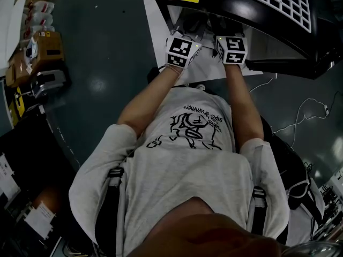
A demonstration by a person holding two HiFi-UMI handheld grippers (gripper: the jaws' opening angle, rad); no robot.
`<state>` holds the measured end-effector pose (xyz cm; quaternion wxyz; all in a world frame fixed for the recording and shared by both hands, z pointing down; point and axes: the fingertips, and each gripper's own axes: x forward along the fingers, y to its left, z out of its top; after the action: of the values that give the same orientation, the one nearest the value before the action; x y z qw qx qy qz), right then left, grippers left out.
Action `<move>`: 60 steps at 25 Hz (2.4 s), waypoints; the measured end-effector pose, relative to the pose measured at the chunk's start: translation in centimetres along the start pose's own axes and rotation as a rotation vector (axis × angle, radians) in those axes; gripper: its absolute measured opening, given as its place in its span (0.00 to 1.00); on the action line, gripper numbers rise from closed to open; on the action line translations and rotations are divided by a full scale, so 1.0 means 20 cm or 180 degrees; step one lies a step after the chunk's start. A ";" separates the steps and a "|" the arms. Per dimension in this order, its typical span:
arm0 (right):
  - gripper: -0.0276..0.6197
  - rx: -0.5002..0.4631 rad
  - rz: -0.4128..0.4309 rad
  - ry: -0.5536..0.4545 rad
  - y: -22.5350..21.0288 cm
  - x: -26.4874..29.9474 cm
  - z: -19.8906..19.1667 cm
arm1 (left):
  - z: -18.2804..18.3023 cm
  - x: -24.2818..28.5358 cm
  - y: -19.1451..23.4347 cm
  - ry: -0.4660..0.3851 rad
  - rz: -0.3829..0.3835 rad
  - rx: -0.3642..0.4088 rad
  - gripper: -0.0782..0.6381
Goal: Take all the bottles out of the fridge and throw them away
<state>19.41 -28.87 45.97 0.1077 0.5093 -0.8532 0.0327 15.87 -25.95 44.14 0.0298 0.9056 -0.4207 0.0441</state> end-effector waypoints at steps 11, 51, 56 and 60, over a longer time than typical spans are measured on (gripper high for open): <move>0.27 -0.0048 0.0068 -0.0025 0.06 -0.14 0.10 | 0.02 -0.07 -0.04 0.0022 -0.0032 -0.0034 0.12; 0.27 -0.0045 0.0275 -0.0112 0.19 -0.77 0.65 | 0.72 -0.43 -0.38 -0.0497 -0.0764 -0.0036 0.12; 0.27 -0.0062 0.0318 -0.0140 0.21 -0.84 0.72 | 0.79 -0.47 -0.41 -0.0527 -0.0842 -0.0082 0.12; 0.27 -0.0082 0.0326 -0.0177 0.21 -0.90 0.77 | 0.82 -0.51 -0.43 -0.0518 -0.0847 -0.0022 0.12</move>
<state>21.65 -13.82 27.29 0.0887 0.4643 -0.8811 0.0129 16.83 -14.24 26.54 0.0044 0.9539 -0.2981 -0.0352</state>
